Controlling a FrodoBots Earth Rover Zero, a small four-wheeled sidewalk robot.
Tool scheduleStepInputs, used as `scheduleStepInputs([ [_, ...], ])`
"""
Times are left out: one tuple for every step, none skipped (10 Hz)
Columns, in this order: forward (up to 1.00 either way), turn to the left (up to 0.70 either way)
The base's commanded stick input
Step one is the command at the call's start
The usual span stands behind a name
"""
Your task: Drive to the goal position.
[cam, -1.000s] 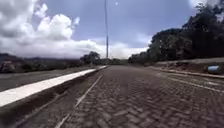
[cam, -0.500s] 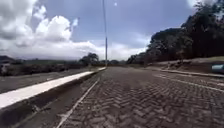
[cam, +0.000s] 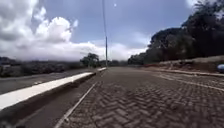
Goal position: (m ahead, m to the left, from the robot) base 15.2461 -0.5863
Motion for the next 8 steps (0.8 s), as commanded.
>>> scheduleStepInputs([
  [1.00,0.00],
  [1.00,0.00],
  [1.00,0.00],
  [1.00,0.00],
  [1.00,0.00],
  [1.00,0.00],
  [1.00,0.00],
  [1.00,0.00],
])
